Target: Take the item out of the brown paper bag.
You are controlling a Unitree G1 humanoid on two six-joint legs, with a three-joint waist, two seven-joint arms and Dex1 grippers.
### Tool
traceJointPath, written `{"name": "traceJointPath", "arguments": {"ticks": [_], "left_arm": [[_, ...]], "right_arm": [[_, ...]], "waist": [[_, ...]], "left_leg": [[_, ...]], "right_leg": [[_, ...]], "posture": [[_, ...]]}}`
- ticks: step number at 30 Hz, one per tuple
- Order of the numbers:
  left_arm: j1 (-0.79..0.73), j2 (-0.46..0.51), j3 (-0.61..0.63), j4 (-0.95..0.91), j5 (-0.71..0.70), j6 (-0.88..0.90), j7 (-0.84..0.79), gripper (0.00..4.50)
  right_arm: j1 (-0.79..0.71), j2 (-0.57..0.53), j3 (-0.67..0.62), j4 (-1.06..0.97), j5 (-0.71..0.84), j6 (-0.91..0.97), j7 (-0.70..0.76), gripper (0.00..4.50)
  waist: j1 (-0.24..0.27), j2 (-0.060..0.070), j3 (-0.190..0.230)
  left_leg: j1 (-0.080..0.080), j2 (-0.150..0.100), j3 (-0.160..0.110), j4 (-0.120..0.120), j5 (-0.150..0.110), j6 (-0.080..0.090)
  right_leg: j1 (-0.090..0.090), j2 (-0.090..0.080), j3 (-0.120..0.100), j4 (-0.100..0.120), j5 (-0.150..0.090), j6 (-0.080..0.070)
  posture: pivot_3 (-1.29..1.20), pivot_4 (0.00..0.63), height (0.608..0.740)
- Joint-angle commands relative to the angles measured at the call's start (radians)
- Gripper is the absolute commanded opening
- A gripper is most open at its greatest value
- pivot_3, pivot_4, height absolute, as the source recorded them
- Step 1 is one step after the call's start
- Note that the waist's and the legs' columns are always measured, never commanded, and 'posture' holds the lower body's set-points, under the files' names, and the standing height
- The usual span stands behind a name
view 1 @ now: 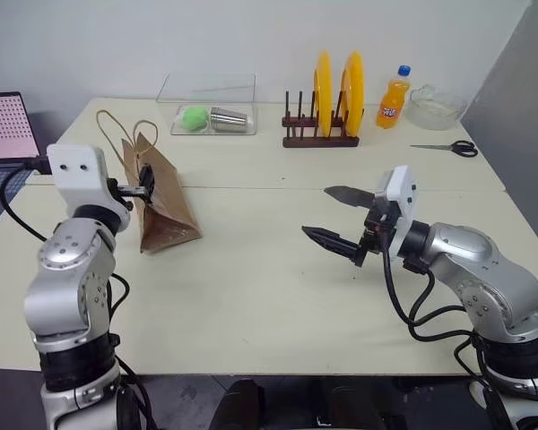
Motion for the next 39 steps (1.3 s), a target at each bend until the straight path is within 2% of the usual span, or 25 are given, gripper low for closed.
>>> {"name": "traceJointPath", "arguments": {"ticks": [1,12,22,27,32,39], "left_arm": [[-0.055,0.041,-0.019,0.058,0.014,-0.025,-0.026,4.48],[-0.239,0.102,-0.097,0.333,0.029,-0.079,-0.106,4.48],[-0.318,0.119,-0.113,0.435,0.04,-0.116,-0.119,4.48],[-0.323,0.128,-0.122,0.428,0.044,-0.12,-0.132,4.48],[-0.337,0.139,-0.122,0.418,0.048,-0.117,-0.139,3.31],[-0.377,0.168,-0.136,0.451,0.062,-0.14,-0.165,0.94]], "right_arm": [[-0.019,-0.005,-0.007,-0.035,0.008,-0.017,0.011,4.5],[-0.113,-0.039,-0.05,-0.029,0.106,-0.04,0.139,4.5],[-0.217,-0.095,-0.062,0.047,0.181,-0.011,0.24,4.5],[-0.234,-0.115,-0.042,0.072,0.155,-0.033,0.288,4.5],[-0.234,-0.12,-0.028,0.089,0.132,-0.051,0.312,4.5],[-0.222,-0.115,-0.017,0.093,0.109,-0.067,0.32,4.5]], "waist": [[0.0,0.0,0.0],[0.0,0.0,0.0],[0.0,0.0,0.0],[0.0,0.0,0.0],[0.0,0.0,0.0],[0.0,0.0,0.0]], "left_leg": [[0.0,0.0,0.0,0.0,0.0,0.0],[-0.005,0.0,0.0,0.0,0.001,-0.001],[-0.008,0.0,0.0,0.0,0.001,-0.001],[-0.008,0.0,0.0,0.0,0.001,-0.001],[-0.008,0.0,0.0,0.0,0.001,-0.001],[-0.008,0.0,0.0,0.0,0.001,-0.002]], "right_leg": [[0.0,0.0,0.0,0.0,0.0,0.0],[-0.005,0.0,0.0,0.0,0.002,-0.003],[-0.008,-0.001,0.0,0.0,0.003,-0.005],[-0.008,-0.001,0.0,0.0,0.003,-0.005],[-0.008,-0.001,0.0,0.0,0.003,-0.005],[-0.009,-0.001,0.0,0.001,0.003,-0.005]], "posture": [[0.0,0.15,0.74],[0.0,0.15,0.74],[0.0,0.15,0.74],[0.0,0.15,0.74],[0.0,0.15,0.74],[0.0,0.15,0.74]]}}
